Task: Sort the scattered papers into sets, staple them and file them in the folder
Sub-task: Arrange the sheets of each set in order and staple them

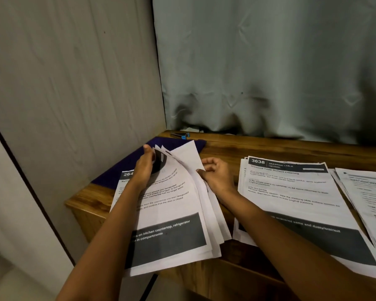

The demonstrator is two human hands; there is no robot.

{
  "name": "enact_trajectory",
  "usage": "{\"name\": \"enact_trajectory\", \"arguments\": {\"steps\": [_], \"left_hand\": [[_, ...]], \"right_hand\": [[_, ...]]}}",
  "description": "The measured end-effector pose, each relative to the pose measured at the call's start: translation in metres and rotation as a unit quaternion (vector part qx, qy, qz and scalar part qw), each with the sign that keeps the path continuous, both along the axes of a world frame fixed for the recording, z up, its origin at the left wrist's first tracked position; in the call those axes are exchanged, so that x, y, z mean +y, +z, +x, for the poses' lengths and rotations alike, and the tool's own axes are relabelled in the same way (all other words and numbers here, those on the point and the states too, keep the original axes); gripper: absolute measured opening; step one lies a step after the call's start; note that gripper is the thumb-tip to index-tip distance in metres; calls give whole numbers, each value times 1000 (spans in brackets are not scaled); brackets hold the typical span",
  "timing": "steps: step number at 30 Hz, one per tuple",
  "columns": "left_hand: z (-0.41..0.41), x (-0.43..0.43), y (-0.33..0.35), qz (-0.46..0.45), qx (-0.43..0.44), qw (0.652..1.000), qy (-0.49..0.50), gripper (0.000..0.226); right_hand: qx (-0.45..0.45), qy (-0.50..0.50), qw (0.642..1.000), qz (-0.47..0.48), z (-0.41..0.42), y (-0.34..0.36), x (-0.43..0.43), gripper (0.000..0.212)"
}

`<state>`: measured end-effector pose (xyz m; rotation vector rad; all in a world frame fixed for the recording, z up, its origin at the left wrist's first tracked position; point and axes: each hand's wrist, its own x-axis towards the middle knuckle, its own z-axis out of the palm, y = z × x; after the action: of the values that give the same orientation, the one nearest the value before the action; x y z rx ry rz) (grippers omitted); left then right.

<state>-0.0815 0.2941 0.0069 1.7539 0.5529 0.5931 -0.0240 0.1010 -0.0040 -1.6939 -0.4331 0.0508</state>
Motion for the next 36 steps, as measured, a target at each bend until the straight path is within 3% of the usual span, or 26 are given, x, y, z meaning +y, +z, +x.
{"name": "enact_trajectory", "arguments": {"steps": [2, 5, 13, 22, 30, 34, 36], "left_hand": [[-5, 1, 3, 57, -1, 998, -20, 63], [-8, 6, 2, 116, -26, 990, -82, 30], [-2, 9, -7, 195, -20, 978, -71, 29], [-10, -2, -3, 85, -35, 996, -10, 40], [-5, 0, -2, 1, -40, 998, 49, 51], [-6, 4, -1, -24, -26, 998, 53, 73], [-5, 7, -3, -30, -26, 998, 57, 72]], "right_hand": [[-19, -24, 999, 30, 0, 3, 0, 24], [-42, -107, 991, 64, 9, 11, -8, 23], [-85, -318, 911, 247, 50, 40, -65, 26], [-40, -405, 827, 388, 75, 44, -115, 25], [-49, -404, 833, 374, 82, 39, -112, 23], [-39, -388, 857, 336, 84, 37, -108, 23], [-39, -372, 873, 312, 83, 36, -104, 23]]}}
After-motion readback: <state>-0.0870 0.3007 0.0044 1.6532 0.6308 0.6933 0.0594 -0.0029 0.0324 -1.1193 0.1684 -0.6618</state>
